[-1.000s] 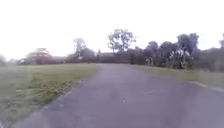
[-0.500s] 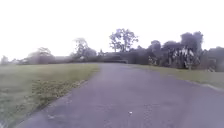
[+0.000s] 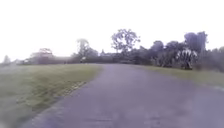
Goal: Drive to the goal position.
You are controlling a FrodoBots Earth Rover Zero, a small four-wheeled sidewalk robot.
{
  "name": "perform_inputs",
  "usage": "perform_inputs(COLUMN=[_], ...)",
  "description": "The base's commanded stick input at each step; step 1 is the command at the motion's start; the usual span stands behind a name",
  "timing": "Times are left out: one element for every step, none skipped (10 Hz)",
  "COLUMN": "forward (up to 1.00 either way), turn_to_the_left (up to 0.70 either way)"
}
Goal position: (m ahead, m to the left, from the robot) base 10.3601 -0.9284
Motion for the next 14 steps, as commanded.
perform_inputs(forward=[0.7, 0.7, 0.7, 0.7, 0.7, 0.7, 0.7, 0.7, 0.7, 0.7, 0.7, 0.7, 0.7, 0.7], turn_to_the_left=[-0.35, -0.35, -0.35, -0.35, -0.35, -0.35, -0.35, -0.35, -0.09, -0.04, 0.0, 0.0, 0.0, 0.0])
